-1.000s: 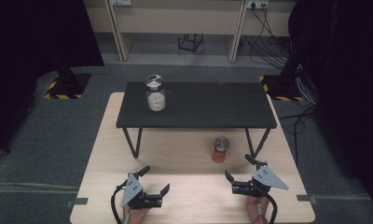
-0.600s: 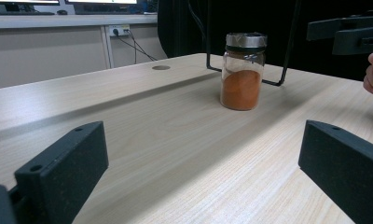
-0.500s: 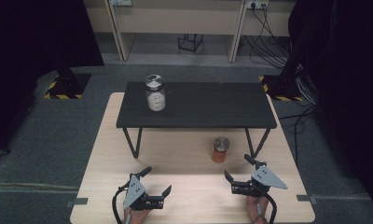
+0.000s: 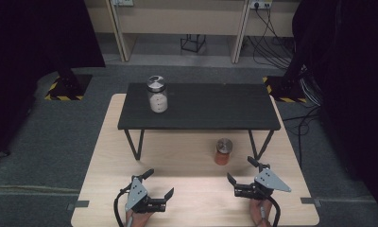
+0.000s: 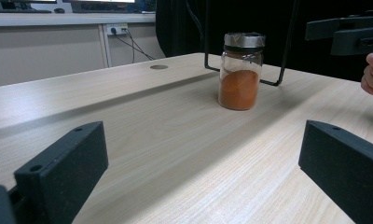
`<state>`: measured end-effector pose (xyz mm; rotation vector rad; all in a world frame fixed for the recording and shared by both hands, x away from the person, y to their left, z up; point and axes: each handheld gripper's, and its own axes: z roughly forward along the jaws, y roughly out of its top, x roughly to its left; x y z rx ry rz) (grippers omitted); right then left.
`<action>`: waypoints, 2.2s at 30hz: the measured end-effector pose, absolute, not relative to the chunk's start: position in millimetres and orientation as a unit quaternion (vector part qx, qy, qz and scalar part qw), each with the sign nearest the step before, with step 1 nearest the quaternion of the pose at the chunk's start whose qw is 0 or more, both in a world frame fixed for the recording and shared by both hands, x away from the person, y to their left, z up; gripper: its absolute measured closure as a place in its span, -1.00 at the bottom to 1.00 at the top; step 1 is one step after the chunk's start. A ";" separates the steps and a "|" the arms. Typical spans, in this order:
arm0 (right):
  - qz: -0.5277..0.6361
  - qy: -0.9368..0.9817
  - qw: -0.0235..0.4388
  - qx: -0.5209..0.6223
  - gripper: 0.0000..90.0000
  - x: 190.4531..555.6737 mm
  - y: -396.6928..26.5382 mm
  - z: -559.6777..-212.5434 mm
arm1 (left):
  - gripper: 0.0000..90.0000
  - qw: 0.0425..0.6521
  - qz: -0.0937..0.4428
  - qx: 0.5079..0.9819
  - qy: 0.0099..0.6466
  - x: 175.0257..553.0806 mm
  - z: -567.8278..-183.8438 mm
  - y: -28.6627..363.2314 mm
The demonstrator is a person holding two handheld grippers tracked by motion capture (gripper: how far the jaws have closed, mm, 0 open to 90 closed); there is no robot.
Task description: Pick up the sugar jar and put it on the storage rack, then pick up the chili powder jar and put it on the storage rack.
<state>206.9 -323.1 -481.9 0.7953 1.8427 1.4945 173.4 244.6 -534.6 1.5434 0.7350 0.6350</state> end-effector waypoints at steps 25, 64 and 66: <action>0.564 0.700 0.312 0.308 -0.95 208.3 -323.1 -482.4 | -0.98 0.613 0.270 0.670 0.320 175.0 -534.0 245.5; 0.558 0.709 0.312 0.298 -0.95 209.2 -318.4 -481.0 | -0.98 0.611 0.265 0.677 0.312 177.8 -532.1 245.6; 0.558 0.710 0.310 0.298 -0.95 209.5 -318.4 -481.0 | -0.98 0.611 0.264 0.678 0.312 177.9 -532.0 245.6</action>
